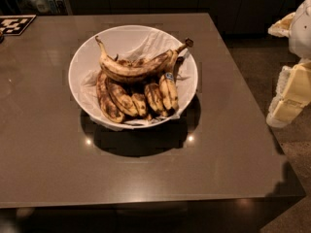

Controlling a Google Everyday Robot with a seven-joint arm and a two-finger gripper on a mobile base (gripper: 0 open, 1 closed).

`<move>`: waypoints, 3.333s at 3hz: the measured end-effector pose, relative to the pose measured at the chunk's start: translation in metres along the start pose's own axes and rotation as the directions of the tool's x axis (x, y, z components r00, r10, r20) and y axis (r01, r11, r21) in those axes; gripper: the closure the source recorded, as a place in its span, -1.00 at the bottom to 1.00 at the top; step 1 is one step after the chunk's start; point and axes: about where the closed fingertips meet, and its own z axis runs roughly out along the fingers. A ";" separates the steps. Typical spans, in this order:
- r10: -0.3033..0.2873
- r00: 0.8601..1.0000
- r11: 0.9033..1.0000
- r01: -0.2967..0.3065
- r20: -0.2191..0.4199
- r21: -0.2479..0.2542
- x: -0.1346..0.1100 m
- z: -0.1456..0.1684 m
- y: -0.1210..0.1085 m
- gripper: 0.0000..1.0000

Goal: Pick banana from white bowl

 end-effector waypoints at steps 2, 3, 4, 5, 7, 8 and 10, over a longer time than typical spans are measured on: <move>0.005 1.000 1.000 -0.005 -0.020 -0.003 -0.010 -0.002 0.001 -1.00; -0.045 0.995 0.999 0.044 -0.086 -0.014 -0.053 -0.002 0.001 -1.00; -0.105 0.987 0.994 0.101 -0.120 -0.035 -0.086 0.005 0.001 -1.00; -0.108 0.989 0.994 0.107 -0.104 -0.012 -0.091 0.002 -0.001 -1.00; -0.242 0.962 0.970 0.244 -0.125 -0.001 -0.152 0.024 0.006 -1.00; -0.300 0.943 0.954 0.300 -0.142 -0.018 -0.177 0.038 0.005 -1.00; -0.333 0.933 0.943 0.327 -0.134 -0.062 -0.204 0.064 -0.012 -0.69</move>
Offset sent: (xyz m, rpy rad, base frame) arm 0.0018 0.0219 0.0036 -0.0416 0.0435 -0.0260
